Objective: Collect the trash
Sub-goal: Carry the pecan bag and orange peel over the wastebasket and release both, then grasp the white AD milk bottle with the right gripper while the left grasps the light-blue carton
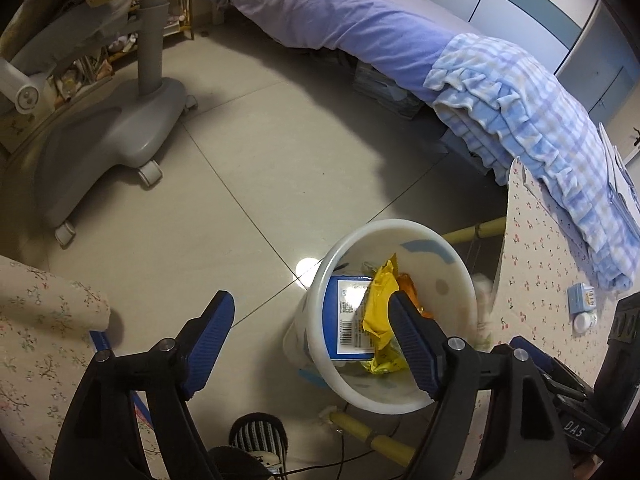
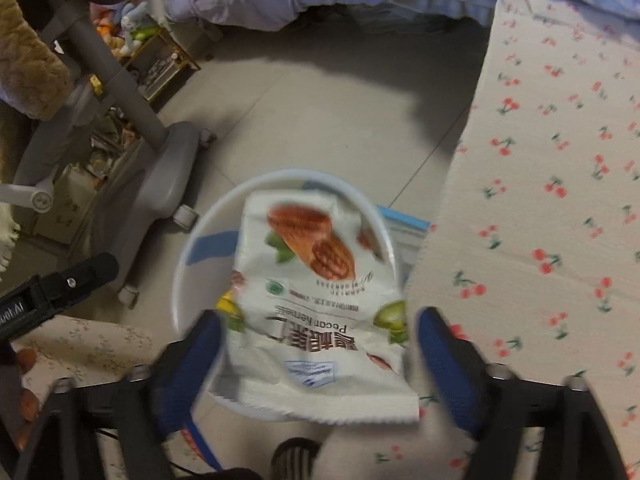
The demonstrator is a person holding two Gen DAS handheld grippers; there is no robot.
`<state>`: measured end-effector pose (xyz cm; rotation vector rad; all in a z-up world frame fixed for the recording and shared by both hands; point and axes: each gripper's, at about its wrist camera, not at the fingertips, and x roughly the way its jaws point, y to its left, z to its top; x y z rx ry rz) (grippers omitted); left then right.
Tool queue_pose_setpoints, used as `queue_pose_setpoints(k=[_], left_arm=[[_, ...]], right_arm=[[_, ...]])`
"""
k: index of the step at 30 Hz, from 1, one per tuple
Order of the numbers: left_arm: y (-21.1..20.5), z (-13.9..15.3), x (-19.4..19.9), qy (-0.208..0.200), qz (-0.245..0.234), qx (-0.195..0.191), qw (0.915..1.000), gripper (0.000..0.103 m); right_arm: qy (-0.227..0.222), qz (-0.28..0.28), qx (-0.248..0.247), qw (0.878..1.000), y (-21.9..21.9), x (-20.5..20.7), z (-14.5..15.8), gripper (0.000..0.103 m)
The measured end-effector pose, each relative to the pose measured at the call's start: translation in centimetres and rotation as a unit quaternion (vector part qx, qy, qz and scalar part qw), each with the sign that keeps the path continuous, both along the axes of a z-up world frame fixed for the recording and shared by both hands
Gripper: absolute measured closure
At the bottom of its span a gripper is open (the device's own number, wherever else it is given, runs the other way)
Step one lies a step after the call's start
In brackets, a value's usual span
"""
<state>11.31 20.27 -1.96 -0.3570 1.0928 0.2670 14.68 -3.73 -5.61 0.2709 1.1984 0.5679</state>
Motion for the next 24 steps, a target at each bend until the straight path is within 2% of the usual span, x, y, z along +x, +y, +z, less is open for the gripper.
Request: queue_pose_setpoints(k=[6,13,19,24], left_arm=[[-0.3,0.1,0.0,-0.001,-0.003,0.004,1.0,0.021],[-1.3,0.0,0.2,0.002,-0.013,0.006,0.9999,0.021],[-2.9,0.0,0.5,0.004,-0.028,0.005,0.9996,0.021],[-5.8,0.2,1.3,-0.001,-0.053,0.013,0.9985,0.02]], right_arm=[[0.008,-0.011,-0.005,1.0,-0.3,0.1,-0.1,0.011],[0.007,-0.031,-0.02,0.999,-2.8,0.0,0.2,0.011],[0.008,-0.073,-0.031,0.997,-7.0,0.2,0.6,0.011],[0.007,-0.129,-0.049,0.99,-12.1,0.6,0.9,0.011]])
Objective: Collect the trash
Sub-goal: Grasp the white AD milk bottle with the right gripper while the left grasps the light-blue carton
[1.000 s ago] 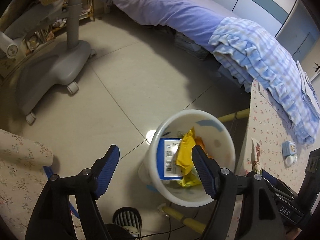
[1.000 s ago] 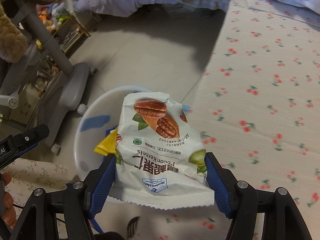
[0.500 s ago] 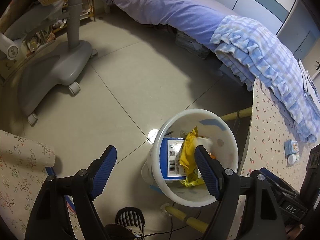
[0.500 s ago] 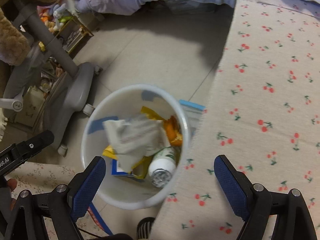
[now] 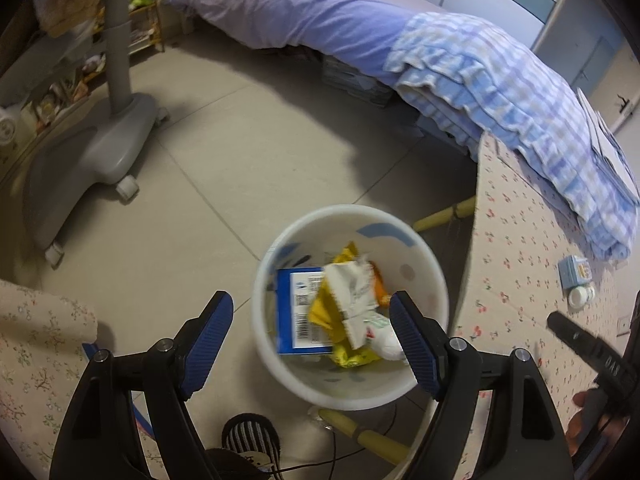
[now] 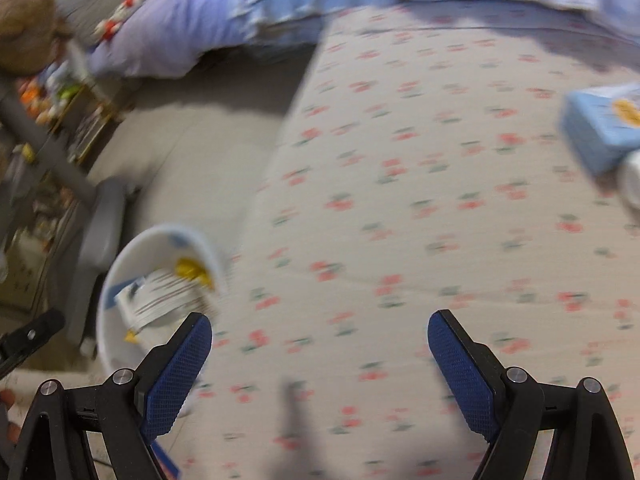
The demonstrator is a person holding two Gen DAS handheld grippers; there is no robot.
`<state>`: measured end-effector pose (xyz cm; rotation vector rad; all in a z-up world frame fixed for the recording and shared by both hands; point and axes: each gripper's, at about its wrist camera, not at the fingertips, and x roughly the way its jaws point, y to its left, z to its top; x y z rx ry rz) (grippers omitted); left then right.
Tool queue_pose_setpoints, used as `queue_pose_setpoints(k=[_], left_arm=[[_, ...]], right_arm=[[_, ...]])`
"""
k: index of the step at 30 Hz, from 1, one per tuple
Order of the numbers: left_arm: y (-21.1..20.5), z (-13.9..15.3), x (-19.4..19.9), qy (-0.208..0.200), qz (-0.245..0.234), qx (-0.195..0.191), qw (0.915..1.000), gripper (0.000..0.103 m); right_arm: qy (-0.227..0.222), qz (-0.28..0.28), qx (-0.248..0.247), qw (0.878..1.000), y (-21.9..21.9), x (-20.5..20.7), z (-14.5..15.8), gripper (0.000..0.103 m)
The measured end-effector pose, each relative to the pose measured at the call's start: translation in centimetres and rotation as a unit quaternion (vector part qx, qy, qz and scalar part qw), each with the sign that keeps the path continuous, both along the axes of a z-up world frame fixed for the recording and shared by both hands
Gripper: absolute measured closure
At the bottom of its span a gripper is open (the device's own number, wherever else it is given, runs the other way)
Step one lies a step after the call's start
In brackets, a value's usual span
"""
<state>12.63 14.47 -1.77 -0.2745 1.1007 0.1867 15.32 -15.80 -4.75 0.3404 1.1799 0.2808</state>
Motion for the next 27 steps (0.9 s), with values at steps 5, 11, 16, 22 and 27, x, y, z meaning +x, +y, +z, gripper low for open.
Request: queue_pose_setpoints(k=[5,11,16,22,27], left_arm=[[-3.2,-0.1,1.1,0.0,-0.027,0.0,0.9996,0.016],[-7.5,-0.1,2.8,-0.005,-0.062,0.01,0.998,0.014],[-11.5,0.2,4.2,-0.011,-0.095,0.019,0.9952,0.013],[-15.9,0.3,6.0,-0.018,-0.121,0.008,0.9925,0.013],[-19.9,0.1,7.0,-0.022,-0.145,0.008,0.9892,0.013]], right_arm=[[0.005,-0.07,-0.012,0.997,-6.0,0.9,-0.3,0.011],[0.011,-0.146,-0.022,0.989,-12.2,2.1,-0.8,0.011],[0.013,-0.189,-0.026,0.981,-15.9,3.0,-1.2,0.011],[0.008,-0.235,-0.022,0.972,-19.6,4.2,-1.7,0.012],[0.018,-0.25,-0.011,0.968,-21.1,4.8,-2.5,0.02]])
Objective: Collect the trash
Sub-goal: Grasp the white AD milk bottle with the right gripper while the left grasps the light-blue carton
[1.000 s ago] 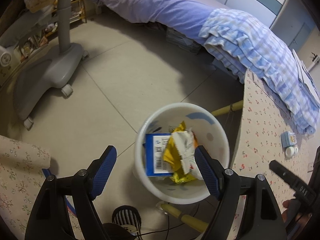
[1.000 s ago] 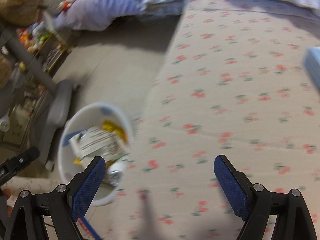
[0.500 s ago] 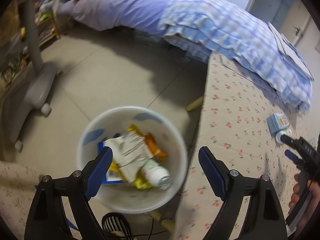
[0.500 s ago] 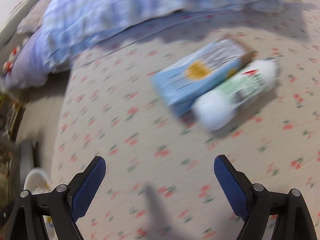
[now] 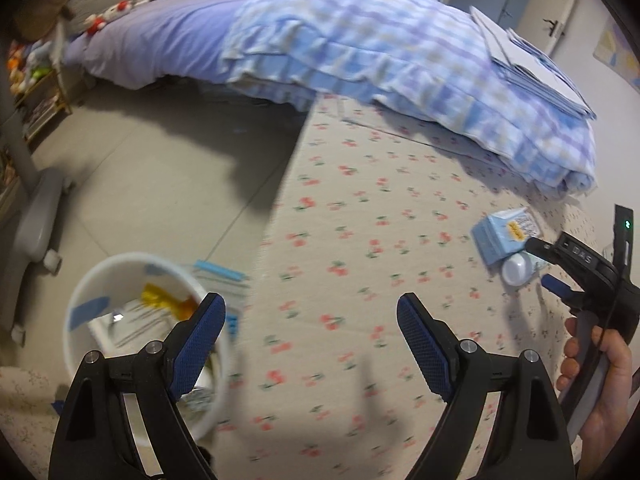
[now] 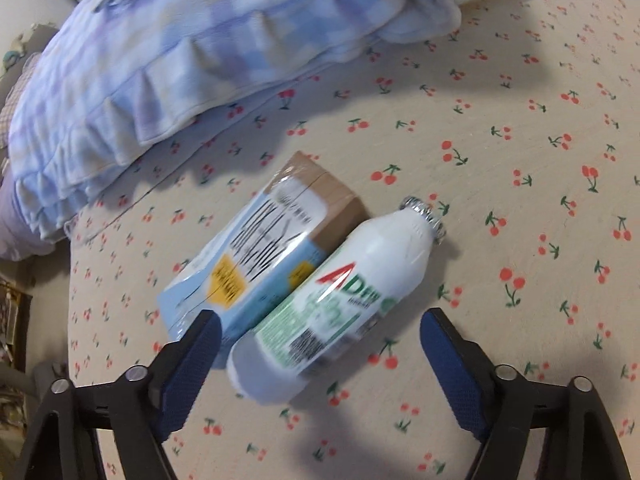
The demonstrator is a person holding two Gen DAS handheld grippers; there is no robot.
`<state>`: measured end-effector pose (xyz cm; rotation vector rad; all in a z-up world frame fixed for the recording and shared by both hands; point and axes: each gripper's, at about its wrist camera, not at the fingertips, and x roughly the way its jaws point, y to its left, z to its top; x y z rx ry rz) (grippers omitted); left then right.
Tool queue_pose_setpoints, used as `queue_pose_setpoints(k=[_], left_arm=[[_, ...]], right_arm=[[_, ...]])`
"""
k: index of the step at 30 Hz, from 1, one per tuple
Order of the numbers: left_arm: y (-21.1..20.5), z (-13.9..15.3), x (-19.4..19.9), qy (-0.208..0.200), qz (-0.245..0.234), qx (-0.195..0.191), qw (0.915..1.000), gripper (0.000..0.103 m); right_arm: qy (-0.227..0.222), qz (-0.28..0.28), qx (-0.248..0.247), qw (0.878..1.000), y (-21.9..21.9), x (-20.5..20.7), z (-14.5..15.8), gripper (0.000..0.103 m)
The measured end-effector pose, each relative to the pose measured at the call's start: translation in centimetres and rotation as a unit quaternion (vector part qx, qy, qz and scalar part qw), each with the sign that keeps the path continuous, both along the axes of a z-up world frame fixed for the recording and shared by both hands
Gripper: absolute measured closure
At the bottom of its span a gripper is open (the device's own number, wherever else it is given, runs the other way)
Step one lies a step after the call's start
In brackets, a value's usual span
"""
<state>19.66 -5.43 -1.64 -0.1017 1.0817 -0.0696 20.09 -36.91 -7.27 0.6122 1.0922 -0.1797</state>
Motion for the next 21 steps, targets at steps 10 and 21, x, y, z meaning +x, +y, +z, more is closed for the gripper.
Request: queue_pose_setpoints(k=[10,21], left_arm=[[-7.3,-1.1,0.8,-0.007,-0.049,0.008,0.9987,0.013],[-13.2,-2.4,0.2,-0.012,-0.099,0.004,0.995,0.013]], right_arm=[[-0.006,0.022,0.037,0.999,-1.3,0.2,-0.9,0.031],[0.032,0.07,0.014,0.997,-4.8,-3.5,-0.9,0.059]])
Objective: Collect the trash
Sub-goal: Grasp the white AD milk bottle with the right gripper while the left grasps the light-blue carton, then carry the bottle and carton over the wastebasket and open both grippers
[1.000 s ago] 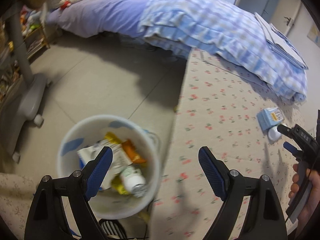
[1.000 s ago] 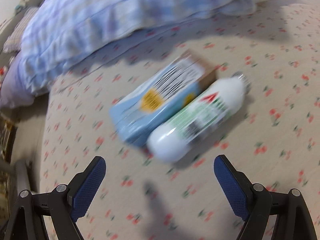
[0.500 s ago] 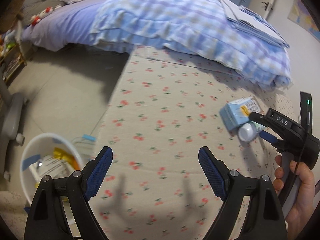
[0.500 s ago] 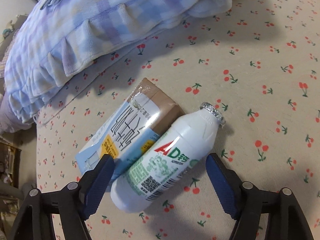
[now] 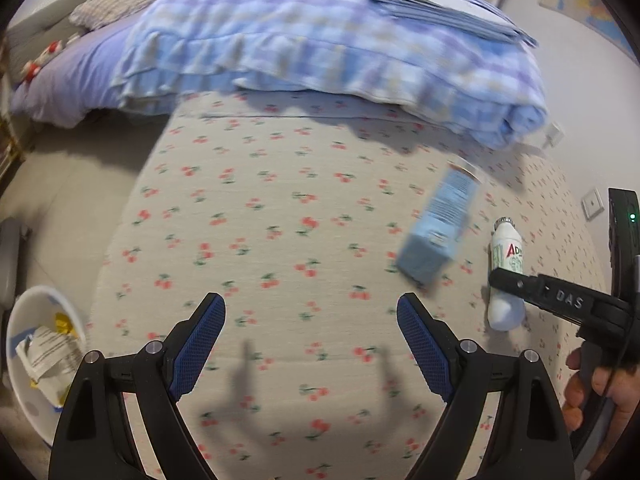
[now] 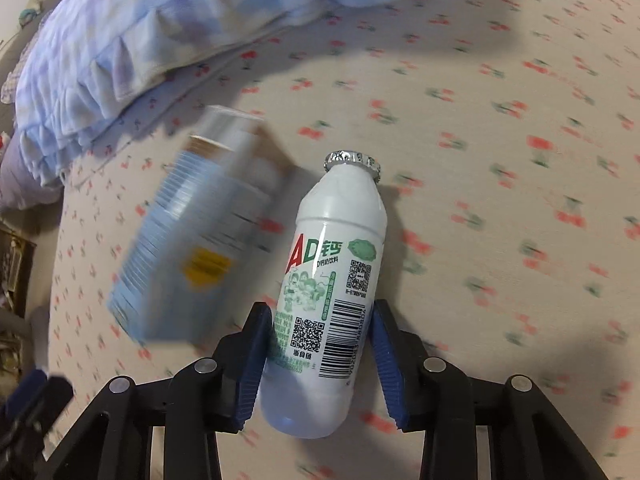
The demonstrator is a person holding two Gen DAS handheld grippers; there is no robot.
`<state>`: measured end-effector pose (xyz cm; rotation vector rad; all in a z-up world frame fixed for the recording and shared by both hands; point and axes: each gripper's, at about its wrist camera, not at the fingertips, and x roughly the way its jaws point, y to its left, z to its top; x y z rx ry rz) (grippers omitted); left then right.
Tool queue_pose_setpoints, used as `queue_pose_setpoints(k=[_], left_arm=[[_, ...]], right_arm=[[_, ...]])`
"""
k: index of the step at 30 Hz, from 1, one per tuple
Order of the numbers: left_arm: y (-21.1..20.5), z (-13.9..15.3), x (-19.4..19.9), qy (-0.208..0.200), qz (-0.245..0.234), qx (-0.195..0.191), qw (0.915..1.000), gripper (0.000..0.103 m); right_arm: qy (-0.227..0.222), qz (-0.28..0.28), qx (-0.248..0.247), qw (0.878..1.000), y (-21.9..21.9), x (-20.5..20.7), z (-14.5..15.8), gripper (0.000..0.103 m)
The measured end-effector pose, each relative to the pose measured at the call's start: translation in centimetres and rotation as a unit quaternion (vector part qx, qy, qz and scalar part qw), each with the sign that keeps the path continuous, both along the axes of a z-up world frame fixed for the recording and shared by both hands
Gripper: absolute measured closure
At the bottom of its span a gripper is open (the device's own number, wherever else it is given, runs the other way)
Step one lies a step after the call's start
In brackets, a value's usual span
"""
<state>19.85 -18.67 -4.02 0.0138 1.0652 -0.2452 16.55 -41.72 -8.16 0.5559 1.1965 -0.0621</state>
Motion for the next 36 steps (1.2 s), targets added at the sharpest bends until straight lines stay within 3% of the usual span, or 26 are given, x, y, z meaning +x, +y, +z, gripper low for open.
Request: queue_pose_setpoints(k=[5,13,17,20,22,29,36], left_arm=[[-3.3,-0.1,0.6,-0.019,-0.044,0.003,0.9989,0.013],[-6.8,-0.4,2.0,-0.028,-0.083,-0.066,0.994,0.014],[-8.1,-1.2,2.3,-0.037,-0.087,-0.076,0.9926,0.015],[-8.3,-2.1,2.7,-0.031,-0.09,-0.088,0.9916,0.036],[-8.3,-2.5,2.9,-0.026,-0.095,-0.093,0.9908,0.061],[-6.9,-1.6,2.3,-0.025,-0.086,-0.12,0.9888,0.064],[-4.7,0.0,0.2,-0.015,-0.076,-0.124,0.9893,0.065]], right_arm=[[0.006,0.0,-0.009,1.0,-3.2,-3.0,0.3,0.06],[0.012,-0.011,-0.011,1.0,-6.9,-7.8,0.3,0.06],[0.012,-0.006,-0.006,1.0,-7.2,-9.4,0.3,0.06],[0.014,0.002,-0.007,1.0,-7.0,-10.2,0.0,0.06],[0.012,0.003,-0.004,1.0,-7.0,-10.5,0.0,0.06],[0.01,0.002,0.008,1.0,-6.4,-10.4,0.2,0.06],[-0.018,0.009,0.022,1.0,-4.9,-10.8,2.5,0.062]])
